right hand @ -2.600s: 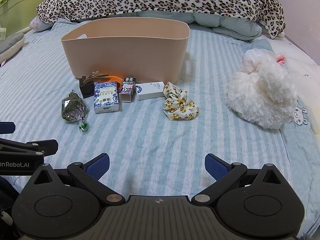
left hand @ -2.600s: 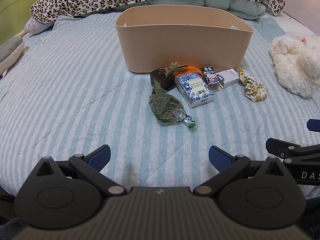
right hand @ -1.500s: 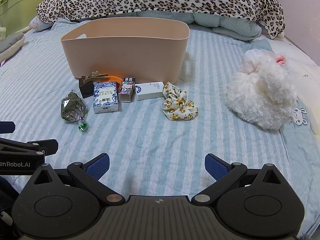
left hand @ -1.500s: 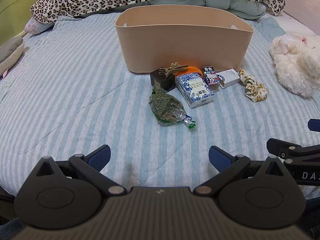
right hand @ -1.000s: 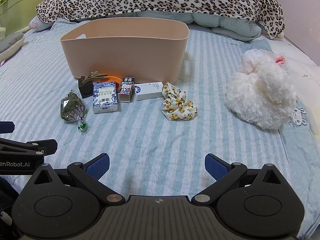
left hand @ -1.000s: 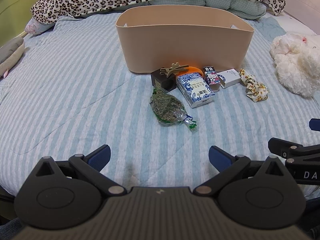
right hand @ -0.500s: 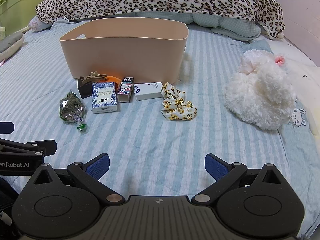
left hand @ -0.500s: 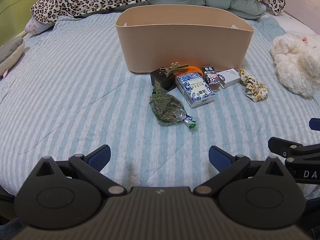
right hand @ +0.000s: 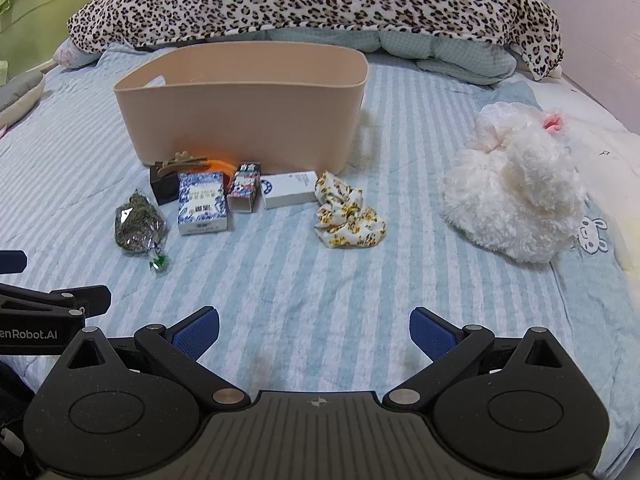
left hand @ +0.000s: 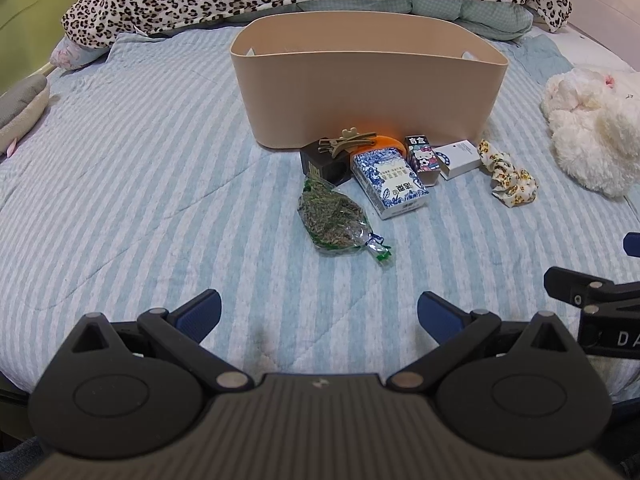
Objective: Organize objects
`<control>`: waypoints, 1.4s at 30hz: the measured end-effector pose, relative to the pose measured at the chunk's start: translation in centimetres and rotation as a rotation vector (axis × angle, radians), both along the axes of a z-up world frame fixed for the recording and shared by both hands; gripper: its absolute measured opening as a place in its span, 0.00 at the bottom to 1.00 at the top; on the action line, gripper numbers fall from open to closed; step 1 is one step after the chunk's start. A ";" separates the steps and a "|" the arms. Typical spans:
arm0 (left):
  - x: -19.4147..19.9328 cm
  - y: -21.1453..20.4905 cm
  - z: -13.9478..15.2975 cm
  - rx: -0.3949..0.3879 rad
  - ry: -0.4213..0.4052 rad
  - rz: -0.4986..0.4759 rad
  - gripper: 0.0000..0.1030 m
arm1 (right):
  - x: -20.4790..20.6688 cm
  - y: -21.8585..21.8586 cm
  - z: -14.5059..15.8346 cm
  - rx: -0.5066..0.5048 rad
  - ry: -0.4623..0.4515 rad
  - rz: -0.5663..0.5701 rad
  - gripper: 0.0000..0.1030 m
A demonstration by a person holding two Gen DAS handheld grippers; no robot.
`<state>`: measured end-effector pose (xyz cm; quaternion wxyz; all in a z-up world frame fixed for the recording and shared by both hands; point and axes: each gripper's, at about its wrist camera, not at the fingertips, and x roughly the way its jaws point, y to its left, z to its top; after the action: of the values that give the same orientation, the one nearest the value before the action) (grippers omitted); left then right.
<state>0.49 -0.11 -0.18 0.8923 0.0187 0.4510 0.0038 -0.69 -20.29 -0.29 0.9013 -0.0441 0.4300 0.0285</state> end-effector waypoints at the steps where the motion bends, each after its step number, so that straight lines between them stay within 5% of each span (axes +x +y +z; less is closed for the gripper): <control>1: 0.1 0.0 0.0 -0.003 0.001 0.002 1.00 | 0.1 -0.1 0.1 -0.001 -0.007 -0.002 1.00; 24: 4.7 0.1 0.0 0.006 0.020 0.027 1.00 | 4.1 -1.8 1.0 -0.021 -0.107 -0.026 1.00; 31: 7.6 0.5 -1.1 -0.005 0.077 0.025 1.00 | 7.1 -3.1 0.2 0.050 -0.077 -0.007 0.98; 42: 11.1 1.5 -3.4 -0.072 0.143 0.019 0.93 | 12.7 -2.9 -3.4 0.006 0.018 0.033 0.95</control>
<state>11.56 1.35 -3.58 0.8579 -0.0176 0.5136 -0.0051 11.99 -23.24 -3.67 0.8968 -0.0483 0.4374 0.0453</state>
